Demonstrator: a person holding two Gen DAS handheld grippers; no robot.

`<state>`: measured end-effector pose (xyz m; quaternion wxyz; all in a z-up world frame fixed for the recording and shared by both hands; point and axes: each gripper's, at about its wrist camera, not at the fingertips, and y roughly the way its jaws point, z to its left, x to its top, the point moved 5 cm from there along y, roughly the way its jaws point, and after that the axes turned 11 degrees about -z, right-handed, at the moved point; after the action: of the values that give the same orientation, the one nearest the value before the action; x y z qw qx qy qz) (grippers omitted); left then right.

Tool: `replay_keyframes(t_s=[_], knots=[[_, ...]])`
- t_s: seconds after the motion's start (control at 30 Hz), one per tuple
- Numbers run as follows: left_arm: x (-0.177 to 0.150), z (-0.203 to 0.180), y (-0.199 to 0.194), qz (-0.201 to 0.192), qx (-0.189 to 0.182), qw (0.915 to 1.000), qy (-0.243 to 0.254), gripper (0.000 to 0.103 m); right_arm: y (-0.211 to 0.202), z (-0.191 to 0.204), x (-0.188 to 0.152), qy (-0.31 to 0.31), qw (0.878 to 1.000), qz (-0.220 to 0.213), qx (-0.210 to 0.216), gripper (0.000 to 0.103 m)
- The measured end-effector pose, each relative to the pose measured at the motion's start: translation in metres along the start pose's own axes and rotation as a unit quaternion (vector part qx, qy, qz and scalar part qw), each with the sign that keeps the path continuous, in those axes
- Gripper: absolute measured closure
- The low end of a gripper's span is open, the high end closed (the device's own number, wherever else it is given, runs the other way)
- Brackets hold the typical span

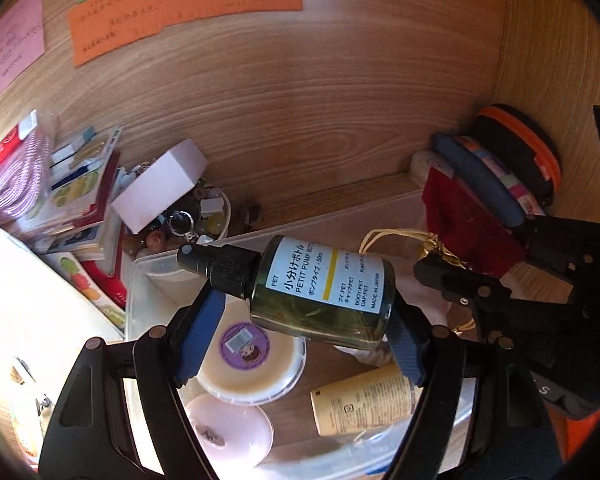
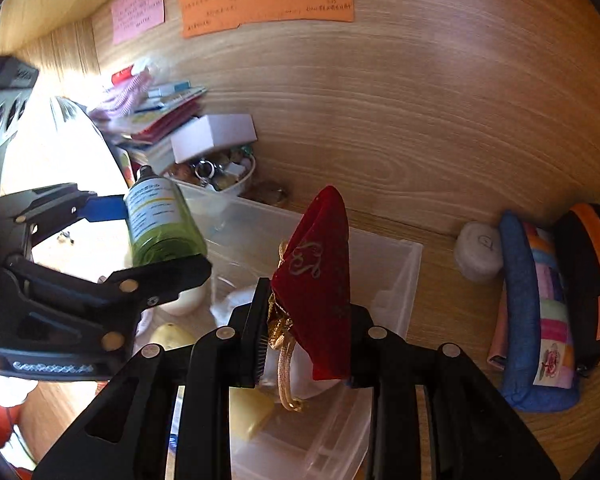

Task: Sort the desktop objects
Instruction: 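Lower the spray bottle into the clear box with the left gripper while the right drops the red pouch in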

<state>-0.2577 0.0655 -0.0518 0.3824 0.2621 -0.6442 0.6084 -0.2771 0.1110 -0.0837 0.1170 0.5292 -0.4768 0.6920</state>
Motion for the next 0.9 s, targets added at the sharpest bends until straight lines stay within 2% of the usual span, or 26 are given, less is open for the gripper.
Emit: replay_keyframes(t_s=[0.37, 0.5, 0.63, 0.7, 0.77, 0.83, 0.9], knots=[[-0.005, 0.003, 0.014, 0.020, 0.001, 0.9998, 0.007, 0.027, 0.011, 0.001, -0.011, -0.035, 0.999, 0.014, -0.032, 0.076], [-0.007, 0.003, 0.013, 0.020, 0.008, 0.9997, 0.014, 0.027, 0.012, -0.002, -0.012, -0.044, 0.998, 0.017, -0.049, 0.069], [-0.007, 0.006, 0.010, 0.016, 0.014, 0.9996, 0.019, 0.026, 0.012, -0.002, -0.013, -0.047, 0.998, 0.018, -0.047, 0.067], [-0.007, 0.008, 0.007, 0.013, 0.012, 0.9997, 0.015, 0.022, 0.012, 0.000, -0.013, -0.050, 0.998, 0.018, -0.043, 0.063], [-0.006, 0.009, 0.004, 0.010, 0.012, 0.9997, 0.016, 0.022, 0.011, 0.006, -0.013, -0.052, 0.998, 0.015, -0.030, 0.046], [-0.006, 0.009, 0.001, 0.005, 0.016, 0.9997, 0.020, 0.022, 0.007, 0.010, -0.012, -0.066, 0.997, 0.002, -0.041, 0.034], [-0.005, 0.009, -0.001, 0.001, 0.017, 0.9996, 0.022, 0.020, 0.002, 0.014, -0.011, -0.077, 0.996, -0.008, -0.046, 0.032]])
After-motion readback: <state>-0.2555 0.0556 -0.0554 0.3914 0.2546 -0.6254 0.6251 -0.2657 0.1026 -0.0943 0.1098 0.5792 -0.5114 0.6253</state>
